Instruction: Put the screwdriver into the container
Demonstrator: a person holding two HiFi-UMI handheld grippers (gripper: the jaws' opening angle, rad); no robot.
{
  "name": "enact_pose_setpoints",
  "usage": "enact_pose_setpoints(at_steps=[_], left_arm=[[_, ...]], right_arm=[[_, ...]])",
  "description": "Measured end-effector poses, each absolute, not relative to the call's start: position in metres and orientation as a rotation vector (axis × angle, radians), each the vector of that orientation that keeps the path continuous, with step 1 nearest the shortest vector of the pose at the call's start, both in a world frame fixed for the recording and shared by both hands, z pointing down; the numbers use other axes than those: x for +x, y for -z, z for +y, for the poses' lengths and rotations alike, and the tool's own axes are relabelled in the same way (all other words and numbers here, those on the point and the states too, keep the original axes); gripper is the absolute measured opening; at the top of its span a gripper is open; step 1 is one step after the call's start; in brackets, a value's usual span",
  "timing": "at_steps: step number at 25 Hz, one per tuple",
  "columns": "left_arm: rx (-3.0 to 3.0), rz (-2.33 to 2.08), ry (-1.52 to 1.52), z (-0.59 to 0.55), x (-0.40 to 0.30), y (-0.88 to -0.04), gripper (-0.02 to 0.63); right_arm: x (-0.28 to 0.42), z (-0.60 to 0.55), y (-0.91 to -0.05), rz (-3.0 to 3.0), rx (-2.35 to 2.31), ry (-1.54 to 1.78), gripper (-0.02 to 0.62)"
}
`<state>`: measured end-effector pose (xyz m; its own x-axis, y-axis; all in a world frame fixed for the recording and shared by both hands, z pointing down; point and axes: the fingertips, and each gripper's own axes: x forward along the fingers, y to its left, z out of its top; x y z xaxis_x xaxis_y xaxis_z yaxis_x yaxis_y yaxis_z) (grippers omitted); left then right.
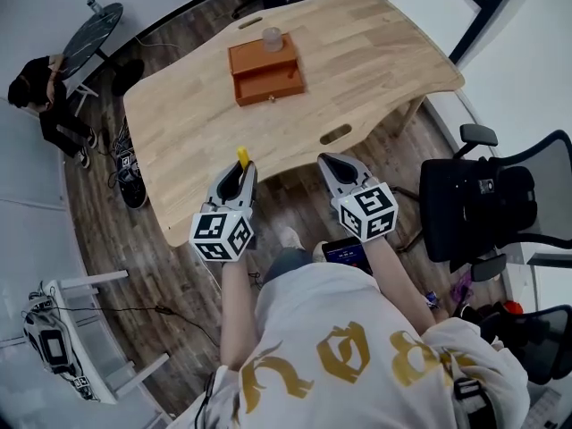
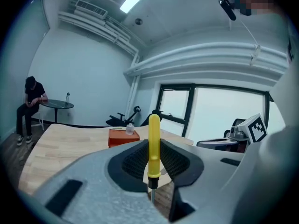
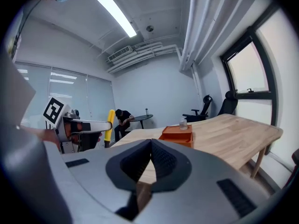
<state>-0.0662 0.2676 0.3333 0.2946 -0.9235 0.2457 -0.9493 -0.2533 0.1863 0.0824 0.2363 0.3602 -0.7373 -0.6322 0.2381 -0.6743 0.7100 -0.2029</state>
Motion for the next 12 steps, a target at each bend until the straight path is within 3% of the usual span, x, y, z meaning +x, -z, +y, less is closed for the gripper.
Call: enact_pose_setpoints(at_steps=[12], left_arm=[[2.279,-1.703,-0.152,0.269,-0.052,-0.325,0.077]], right_arm=[[0.099,0.244,-0.361,-2.771,1.086,-0.441,0.011]])
